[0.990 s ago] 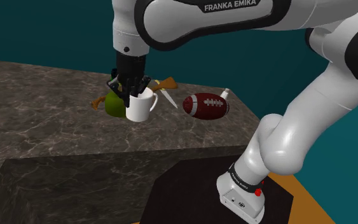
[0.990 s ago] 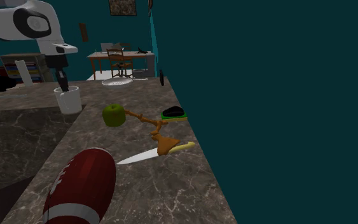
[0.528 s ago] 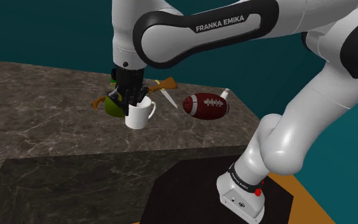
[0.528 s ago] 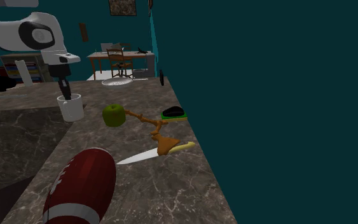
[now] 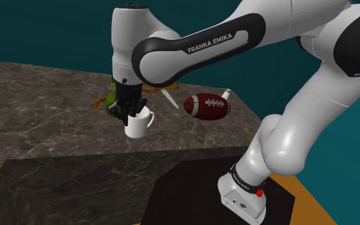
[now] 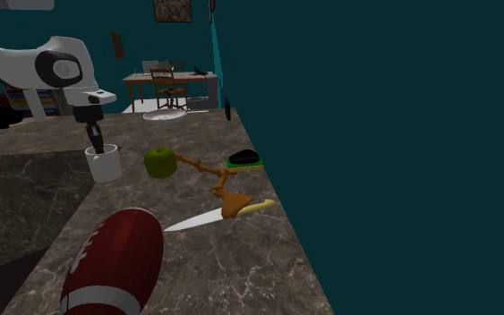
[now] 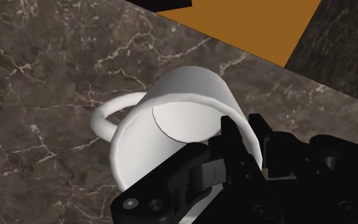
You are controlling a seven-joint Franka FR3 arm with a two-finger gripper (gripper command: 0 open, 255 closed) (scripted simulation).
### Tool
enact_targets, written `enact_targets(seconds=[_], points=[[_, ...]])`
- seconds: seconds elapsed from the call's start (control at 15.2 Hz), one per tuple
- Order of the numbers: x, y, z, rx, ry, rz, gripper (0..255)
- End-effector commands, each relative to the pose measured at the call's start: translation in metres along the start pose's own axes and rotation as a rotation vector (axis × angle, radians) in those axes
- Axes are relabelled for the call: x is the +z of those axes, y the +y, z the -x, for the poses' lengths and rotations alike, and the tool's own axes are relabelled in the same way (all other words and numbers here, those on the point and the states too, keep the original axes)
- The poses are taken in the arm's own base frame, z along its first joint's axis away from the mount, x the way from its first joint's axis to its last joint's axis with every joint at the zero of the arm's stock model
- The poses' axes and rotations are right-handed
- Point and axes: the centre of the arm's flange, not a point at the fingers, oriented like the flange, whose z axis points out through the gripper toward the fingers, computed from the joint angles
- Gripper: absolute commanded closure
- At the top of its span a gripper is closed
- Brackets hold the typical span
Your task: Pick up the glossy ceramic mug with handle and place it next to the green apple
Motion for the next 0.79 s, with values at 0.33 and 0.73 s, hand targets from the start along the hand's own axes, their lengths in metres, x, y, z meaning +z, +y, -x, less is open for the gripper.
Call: enact_targets(seconds=[0.33,0.73], points=[[0.028,-0.002,0.0,0.0,0.001,-0.001,255],[0.028,-0.002,0.0,0.0,0.001,-0.001,255]])
